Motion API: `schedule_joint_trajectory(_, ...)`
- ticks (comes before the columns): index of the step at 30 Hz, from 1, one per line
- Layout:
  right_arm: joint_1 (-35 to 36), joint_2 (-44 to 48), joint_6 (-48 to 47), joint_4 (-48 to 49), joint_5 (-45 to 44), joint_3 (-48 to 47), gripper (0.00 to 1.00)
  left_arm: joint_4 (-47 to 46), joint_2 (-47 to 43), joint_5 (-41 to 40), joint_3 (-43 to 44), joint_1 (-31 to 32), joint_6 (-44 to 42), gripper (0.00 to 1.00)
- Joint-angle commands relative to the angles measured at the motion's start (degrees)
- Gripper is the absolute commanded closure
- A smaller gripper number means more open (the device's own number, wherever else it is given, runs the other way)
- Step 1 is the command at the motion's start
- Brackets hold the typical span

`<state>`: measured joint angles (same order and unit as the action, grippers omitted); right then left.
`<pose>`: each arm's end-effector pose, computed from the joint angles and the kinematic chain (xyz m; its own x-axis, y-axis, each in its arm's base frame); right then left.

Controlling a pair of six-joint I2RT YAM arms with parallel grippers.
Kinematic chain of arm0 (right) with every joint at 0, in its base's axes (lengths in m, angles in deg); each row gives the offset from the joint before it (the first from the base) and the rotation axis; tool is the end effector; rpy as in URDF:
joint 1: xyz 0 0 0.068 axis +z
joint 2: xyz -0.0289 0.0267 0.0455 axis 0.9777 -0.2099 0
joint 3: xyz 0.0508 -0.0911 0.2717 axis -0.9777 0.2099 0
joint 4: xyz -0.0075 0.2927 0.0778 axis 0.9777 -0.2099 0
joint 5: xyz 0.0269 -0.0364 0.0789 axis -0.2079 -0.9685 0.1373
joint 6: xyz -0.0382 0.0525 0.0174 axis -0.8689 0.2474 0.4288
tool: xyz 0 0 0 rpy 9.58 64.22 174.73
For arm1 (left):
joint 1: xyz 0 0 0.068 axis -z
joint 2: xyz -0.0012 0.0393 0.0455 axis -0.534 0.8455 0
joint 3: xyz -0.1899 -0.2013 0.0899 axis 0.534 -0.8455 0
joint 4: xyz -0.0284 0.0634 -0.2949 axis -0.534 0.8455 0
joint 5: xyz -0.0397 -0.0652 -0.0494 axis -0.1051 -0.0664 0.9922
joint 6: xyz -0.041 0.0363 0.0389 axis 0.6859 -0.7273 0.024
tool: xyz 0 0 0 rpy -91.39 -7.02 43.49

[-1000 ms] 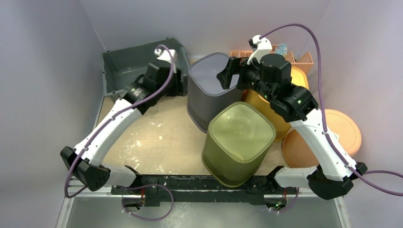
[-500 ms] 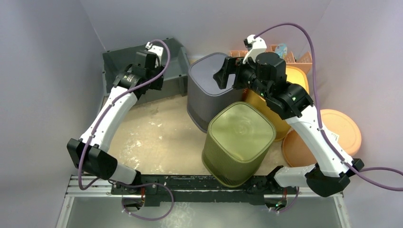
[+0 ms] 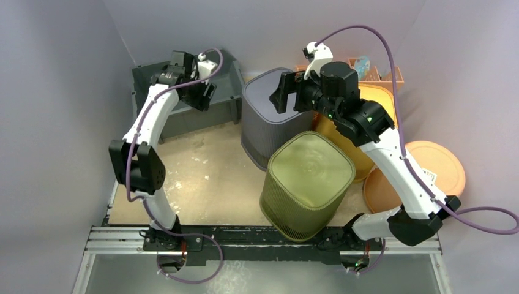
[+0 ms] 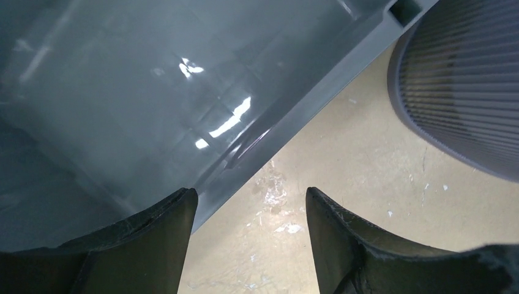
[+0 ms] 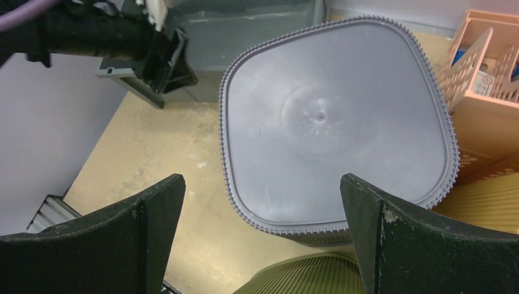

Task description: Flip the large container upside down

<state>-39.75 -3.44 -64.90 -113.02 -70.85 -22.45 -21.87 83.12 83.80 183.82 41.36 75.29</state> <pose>0.2605 0.1967 0.5294 -0.3398 0.1851 -0.9221 -0.4336 0.8392 0.3282 0.4401 -0.0751 0.3568 -0.6811 0.3649 -0.6348 0.3973 0.9124 0.0982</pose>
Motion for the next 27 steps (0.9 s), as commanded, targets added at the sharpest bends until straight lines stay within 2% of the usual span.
schedule_joint_trajectory(1, -0.2, -1.0, -2.8, 0.1, -0.4, -4.6, 0.00, 3.3, 3.3, 4.8, 3.9, -2.0, -3.5, 0.35)
schedule_joint_trajectory(8, -0.2, -4.1, -5.3, -1.1, -0.9, -8.0, 0.00, 0.1, 7.4, 2.9, 2.0, -3.4, -1.6, 0.39)
schedule_joint_trajectory(11, -0.2, -5.5, -6.0, -1.4, -0.9, -9.0, 0.00, 0.2, 8.3, 2.9, 1.3, -3.4, 0.5, 0.47)
schedule_joint_trajectory(14, -0.2, -6.5, -6.2, -1.6, -1.0, -9.8, 0.00, -0.6, 6.8, 3.1, -1.4, -3.3, 3.3, 0.62)
schedule_joint_trajectory(21, -0.2, -9.7, -6.9, -2.0, 0.2, -11.7, 0.00, -3.1, -1.5, -0.4, -12.7, -3.2, 10.6, 0.89)
schedule_joint_trajectory(23, -0.2, -10.6, -6.8, -1.9, 1.0, -12.3, 0.00, -5.3, -5.1, -0.3, -17.9, -3.2, 13.8, 0.99)
schedule_joint_trajectory(27, -0.2, -11.5, -6.4, -0.9, 2.6, -12.1, 0.00, -9.9, -12.2, -1.0, -24.5, -3.2, 22.6, 1.00)
